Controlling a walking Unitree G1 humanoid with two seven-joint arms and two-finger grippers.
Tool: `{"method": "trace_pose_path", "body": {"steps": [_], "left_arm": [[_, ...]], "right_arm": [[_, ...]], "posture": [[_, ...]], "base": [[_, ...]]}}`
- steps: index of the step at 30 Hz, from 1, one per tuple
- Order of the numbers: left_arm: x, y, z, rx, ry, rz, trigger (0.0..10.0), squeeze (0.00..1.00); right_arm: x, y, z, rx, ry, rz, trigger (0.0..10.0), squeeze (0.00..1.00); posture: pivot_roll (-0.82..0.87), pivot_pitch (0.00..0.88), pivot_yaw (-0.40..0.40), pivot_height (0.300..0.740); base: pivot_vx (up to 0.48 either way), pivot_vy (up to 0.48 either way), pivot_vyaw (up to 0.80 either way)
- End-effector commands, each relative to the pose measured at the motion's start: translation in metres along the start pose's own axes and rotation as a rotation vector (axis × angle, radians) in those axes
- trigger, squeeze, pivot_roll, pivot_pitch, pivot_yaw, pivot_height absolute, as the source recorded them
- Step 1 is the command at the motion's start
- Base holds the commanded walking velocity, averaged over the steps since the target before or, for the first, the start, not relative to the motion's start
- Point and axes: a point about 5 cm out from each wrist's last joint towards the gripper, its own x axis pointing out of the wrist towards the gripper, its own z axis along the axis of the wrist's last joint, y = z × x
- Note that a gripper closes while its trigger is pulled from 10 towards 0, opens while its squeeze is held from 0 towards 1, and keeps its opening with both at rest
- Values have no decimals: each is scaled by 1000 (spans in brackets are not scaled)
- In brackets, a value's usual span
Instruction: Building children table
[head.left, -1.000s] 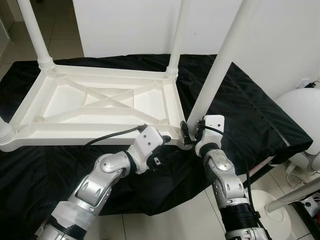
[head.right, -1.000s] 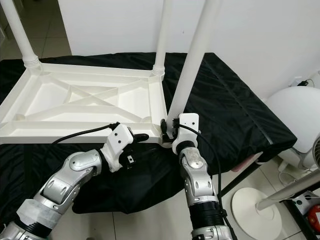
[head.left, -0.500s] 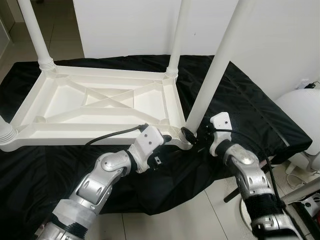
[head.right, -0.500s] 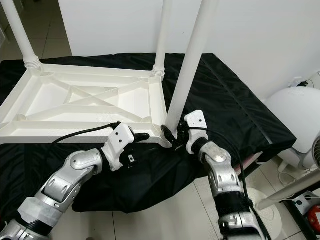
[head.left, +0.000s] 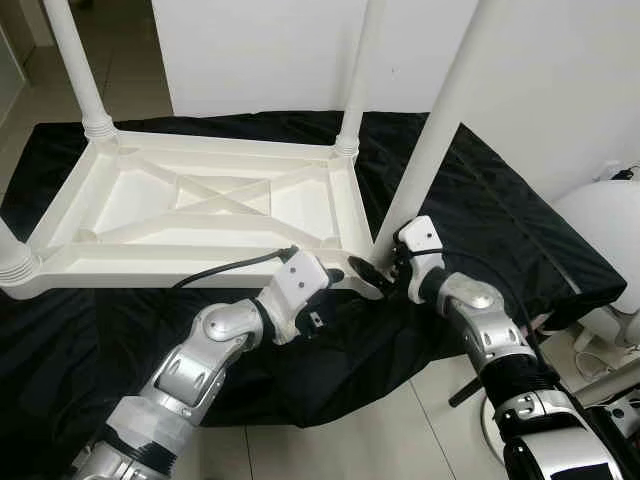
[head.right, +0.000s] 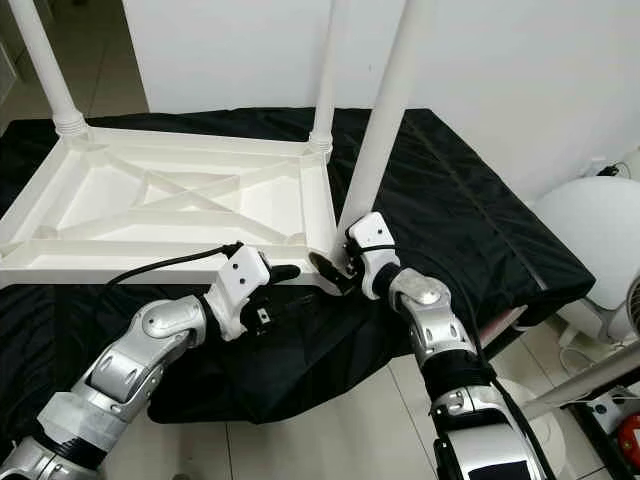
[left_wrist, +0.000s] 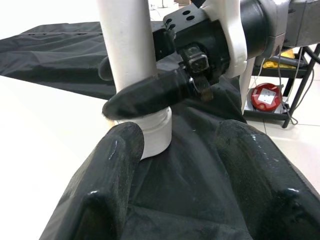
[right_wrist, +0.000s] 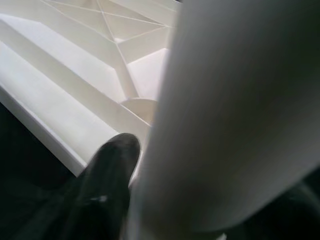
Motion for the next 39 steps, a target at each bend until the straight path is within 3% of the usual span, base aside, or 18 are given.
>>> {"method": "trace_pose_path", "body": {"steps": [1, 5, 6, 8, 9, 13, 17, 22, 25, 27, 35, 39], "left_arm": [[2, -2, 2, 22, 2, -58, 10000, 0], [-1, -2, 1, 23, 5, -54, 10000, 0], [-1, -2, 0, 23, 5, -55, 10000, 0], [-1, -2, 0, 23, 6, -55, 10000, 0], [-1, -2, 0, 24, 5, -55, 10000, 0], [-1, -1, 1, 24, 5, -55, 10000, 0], [-1, -1, 0, 29, 7, -54, 10000, 0], [-2, -2, 0, 26, 9, -55, 10000, 0], [-3, -3, 0, 25, 11, -56, 10000, 0], [-3, -3, -1, 22, 14, -59, 10000, 0], [-4, -4, -1, 19, 16, -62, 10000, 0], [-3, -4, -2, 18, 18, -66, 10000, 0]], "right_arm": [[1, 6, -8, 2, 34, 40, 0, 0], [-1, 5, -15, 19, 43, 67, 0, 0], [-1, 5, -16, 22, 47, 64, 549, 0], [-1, 5, -17, 25, 49, 62, 549, 0], [-2, 4, -18, 36, 49, 60, 10000, 0], [-2, 2, -19, 51, 45, 50, 10000, 0], [-4, -6, -23, 83, 93, -84, 10000, 0], [-2, -2, -23, 145, 66, -185, 10000, 0], [-2, 5, -25, 195, 63, -280, 10000, 0], [-3, 12, -27, 249, 64, -418, 10000, 0], [-1, 23, -28, 342, 72, -556, 10000, 0], [8, 48, -16, 382, 27, -618, 10000, 0]], "posture": [[-5, 0, -74, 740], [-4, 0, -71, 740], [-4, 0, -71, 740], [-4, 0, -71, 740], [-3, 0, -71, 740], [-3, 0, -71, 740], [-2, 0, -71, 740], [-3, 0, -70, 740], [-4, 0, -68, 740], [-8, 0, -65, 740], [-10, 1, -66, 740], [-14, 6, -61, 740]], "base": [[0, 0, 0], [0, 0, 0], [0, 0, 0], [0, 0, 0], [0, 0, 0], [0, 0, 0], [0, 0, 0], [0, 0, 0], [0, 0, 0], [0, 0, 0], [0, 0, 0], [0, 0, 0]]}}
